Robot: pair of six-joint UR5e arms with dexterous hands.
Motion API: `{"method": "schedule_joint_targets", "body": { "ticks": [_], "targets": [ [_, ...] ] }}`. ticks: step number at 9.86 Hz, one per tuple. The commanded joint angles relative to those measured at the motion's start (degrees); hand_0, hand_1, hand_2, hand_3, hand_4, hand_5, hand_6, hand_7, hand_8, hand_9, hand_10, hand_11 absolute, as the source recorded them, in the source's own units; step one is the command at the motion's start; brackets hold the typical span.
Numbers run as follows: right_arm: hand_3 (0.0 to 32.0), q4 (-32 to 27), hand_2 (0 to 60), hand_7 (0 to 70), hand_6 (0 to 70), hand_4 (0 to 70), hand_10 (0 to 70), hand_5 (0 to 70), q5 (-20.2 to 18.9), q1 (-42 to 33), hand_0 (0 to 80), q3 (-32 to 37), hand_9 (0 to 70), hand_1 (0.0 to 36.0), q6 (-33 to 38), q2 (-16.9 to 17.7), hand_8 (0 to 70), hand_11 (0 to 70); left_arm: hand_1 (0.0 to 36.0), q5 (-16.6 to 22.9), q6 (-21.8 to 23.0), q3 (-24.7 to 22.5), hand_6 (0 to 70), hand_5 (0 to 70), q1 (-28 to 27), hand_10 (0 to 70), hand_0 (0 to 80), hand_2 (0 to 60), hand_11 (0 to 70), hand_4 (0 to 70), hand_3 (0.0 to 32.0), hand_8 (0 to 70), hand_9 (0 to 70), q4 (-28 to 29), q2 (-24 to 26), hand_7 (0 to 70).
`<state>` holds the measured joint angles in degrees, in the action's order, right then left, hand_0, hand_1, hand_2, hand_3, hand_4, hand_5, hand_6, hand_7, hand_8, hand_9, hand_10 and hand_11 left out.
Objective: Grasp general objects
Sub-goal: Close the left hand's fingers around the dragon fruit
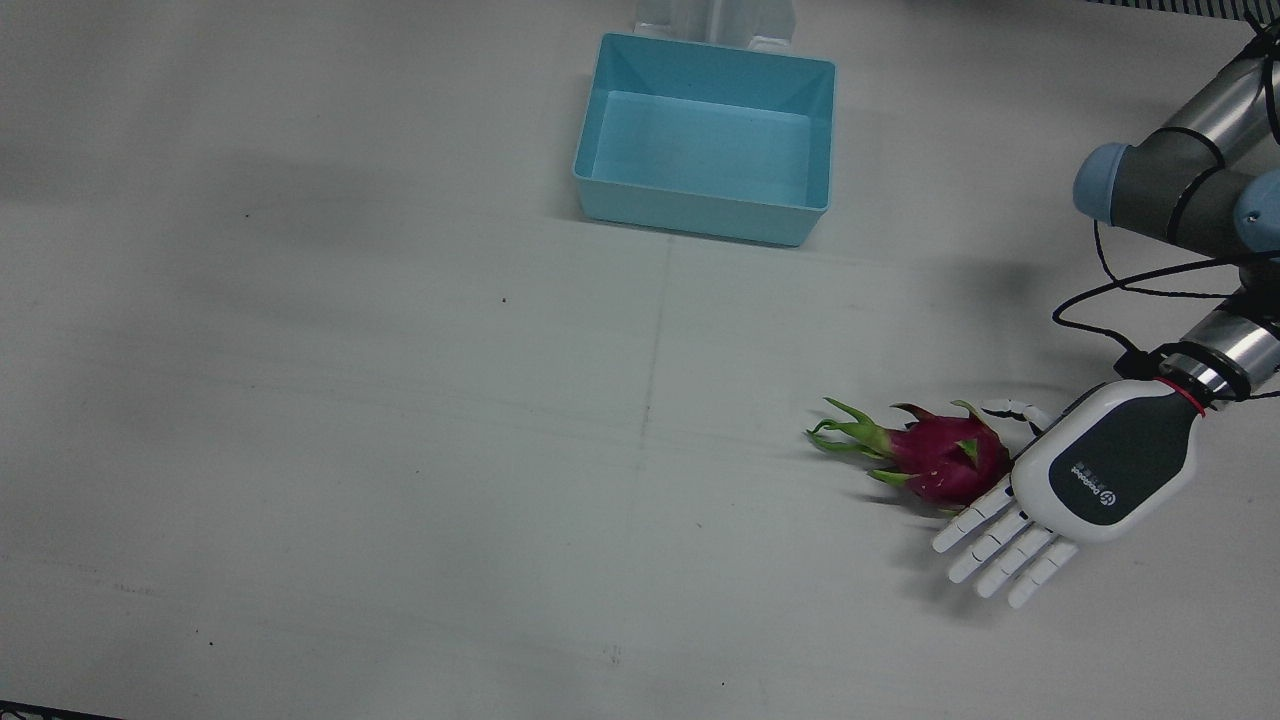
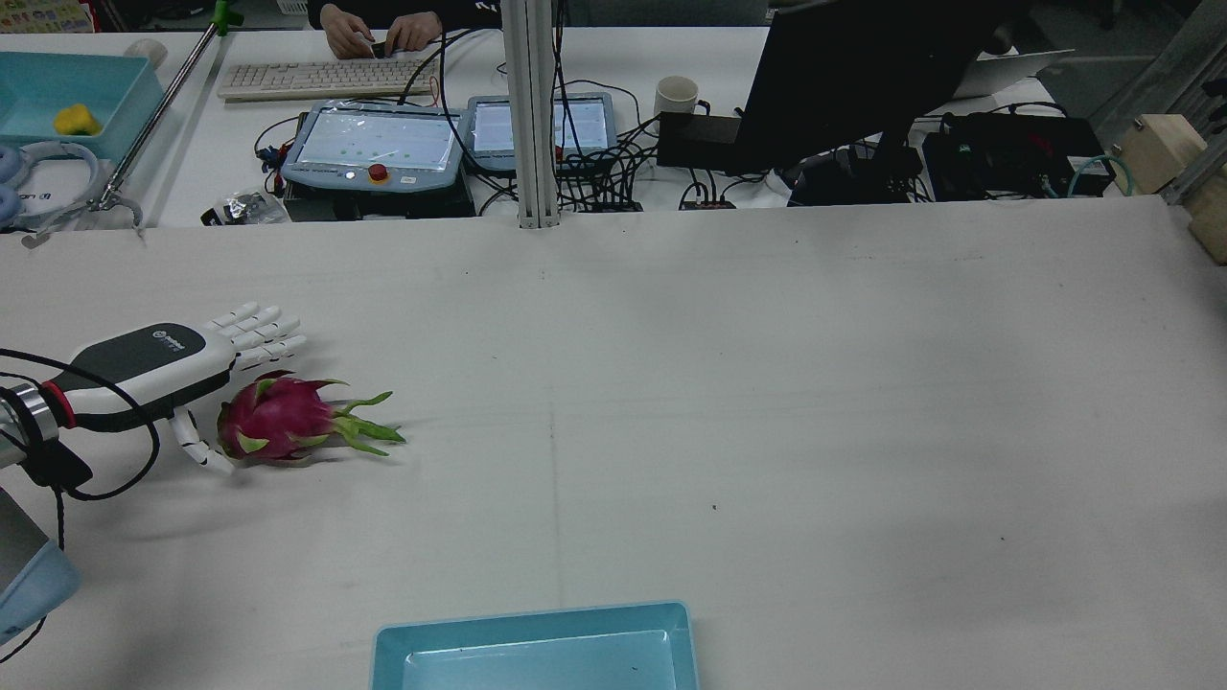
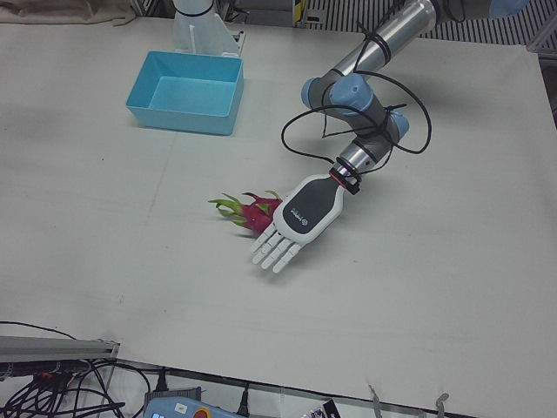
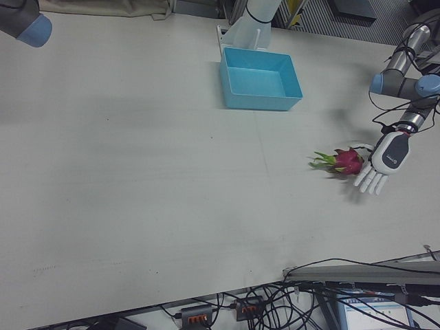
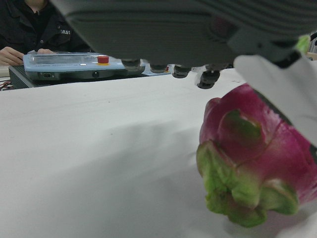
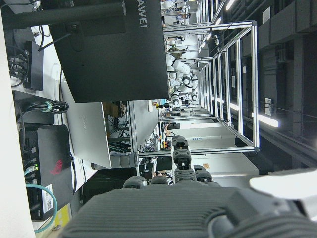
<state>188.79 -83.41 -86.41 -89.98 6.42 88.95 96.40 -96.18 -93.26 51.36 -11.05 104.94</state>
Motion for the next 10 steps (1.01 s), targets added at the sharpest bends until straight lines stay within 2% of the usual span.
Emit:
{"method": "schedule_joint_targets", "body": {
  "ticks": [1, 4, 6, 10],
  "targets": [
    [0.0, 0.0, 0.0, 0.0, 0.0, 0.0, 0.0, 0.0, 0.0, 0.0, 0.0, 0.0, 0.0, 0.0, 0.0, 0.0, 0.0, 0.0, 22.1, -0.1, 0.0, -0.1, 0.0, 13.8, -0.1, 0.0, 51.1, 19.6, 0.0, 9.6, 0.0, 0.0, 0.0, 0.1, 0.1, 3.3],
    [0.0, 0.0, 0.0, 0.0, 0.0, 0.0, 0.0, 0.0, 0.0, 0.0, 0.0, 0.0, 0.0, 0.0, -0.1, 0.0, 0.0, 0.0, 19.6, -2.3, 0.1, -0.1, 0.0, 21.9, -3.1, 0.0, 50.7, 14.9, 0.0, 19.1, 0.0, 0.0, 0.0, -0.3, 0.1, 3.7],
    [0.0, 0.0, 0.0, 0.0, 0.0, 0.0, 0.0, 0.0, 0.0, -0.1, 0.0, 0.0, 0.0, 0.0, 0.0, 0.0, 0.0, 0.0, 17.4, -2.4, 0.1, -0.2, 0.0, 24.6, -3.3, 0.0, 50.0, 11.2, 0.0, 23.5, 0.0, 0.0, 0.0, -0.4, 0.1, 3.2],
    [0.0, 0.0, 0.0, 0.0, 0.0, 0.0, 0.0, 0.0, 0.0, 0.0, 0.0, 0.0, 0.0, 0.0, -0.1, 0.0, 0.0, 0.0, 15.2, -2.4, 1.0, -0.7, 0.0, 36.8, -3.2, 0.0, 49.9, 6.6, 0.0, 34.4, 0.0, 0.0, 0.0, -0.7, 0.2, 5.2]
  ]
}}
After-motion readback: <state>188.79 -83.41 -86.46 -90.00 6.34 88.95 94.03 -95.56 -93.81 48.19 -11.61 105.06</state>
